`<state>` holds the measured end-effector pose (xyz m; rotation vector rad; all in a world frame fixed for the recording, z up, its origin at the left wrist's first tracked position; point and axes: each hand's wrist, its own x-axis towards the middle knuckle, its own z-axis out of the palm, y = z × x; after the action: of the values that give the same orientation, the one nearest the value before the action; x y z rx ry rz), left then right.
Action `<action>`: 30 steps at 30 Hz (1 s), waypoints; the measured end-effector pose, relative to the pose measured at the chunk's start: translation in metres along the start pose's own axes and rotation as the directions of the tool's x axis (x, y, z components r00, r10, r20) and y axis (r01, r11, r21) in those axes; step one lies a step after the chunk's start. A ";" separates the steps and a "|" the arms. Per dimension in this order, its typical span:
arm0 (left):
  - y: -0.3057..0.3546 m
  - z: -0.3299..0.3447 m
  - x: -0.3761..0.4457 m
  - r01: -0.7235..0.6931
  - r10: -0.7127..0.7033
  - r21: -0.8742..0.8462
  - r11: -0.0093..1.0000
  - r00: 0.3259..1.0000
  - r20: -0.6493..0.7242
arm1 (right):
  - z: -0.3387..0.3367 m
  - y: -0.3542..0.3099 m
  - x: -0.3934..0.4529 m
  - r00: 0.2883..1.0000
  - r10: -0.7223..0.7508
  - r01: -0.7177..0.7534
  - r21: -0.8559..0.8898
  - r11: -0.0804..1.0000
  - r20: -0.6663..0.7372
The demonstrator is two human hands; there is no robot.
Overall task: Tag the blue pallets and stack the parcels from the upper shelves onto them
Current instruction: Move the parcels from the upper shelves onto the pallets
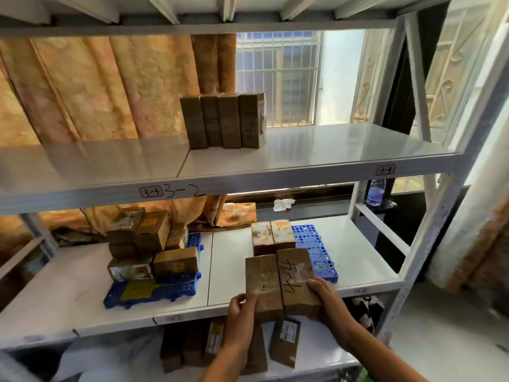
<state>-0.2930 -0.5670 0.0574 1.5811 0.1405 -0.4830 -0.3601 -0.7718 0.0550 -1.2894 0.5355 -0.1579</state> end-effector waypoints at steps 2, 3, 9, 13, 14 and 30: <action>0.000 0.018 0.013 0.006 -0.006 -0.004 1.000 1.000 -0.009 | -0.017 0.005 0.019 0.997 0.034 -0.033 0.021 0.999 -0.064; 0.001 0.029 0.020 0.012 -0.012 -0.008 1.000 1.000 -0.005 | -0.026 0.006 0.031 0.995 0.051 -0.049 0.030 0.998 -0.086; 0.005 0.104 0.083 0.049 -0.048 -0.051 0.998 0.999 0.015 | -0.087 -0.002 0.125 0.981 0.116 -0.113 0.027 0.993 -0.156; 0.008 0.138 0.116 0.055 -0.060 -0.074 0.996 0.996 -0.062 | -0.113 -0.011 0.180 0.964 0.104 -0.107 0.000 0.994 -0.246; 0.009 0.146 0.122 0.054 -0.063 -0.100 0.993 0.994 -0.086 | -0.120 -0.013 0.195 0.959 0.100 -0.111 -0.026 0.993 -0.266; 0.026 0.144 0.191 -0.041 0.019 -0.112 0.993 0.980 -0.196 | -0.085 -0.020 0.328 0.961 0.006 -0.113 -0.372 0.921 -0.276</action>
<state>-0.1430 -0.7481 0.0079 1.5129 0.2884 -0.2905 -0.1109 -0.9841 -0.0360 -1.6447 0.8725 -0.1851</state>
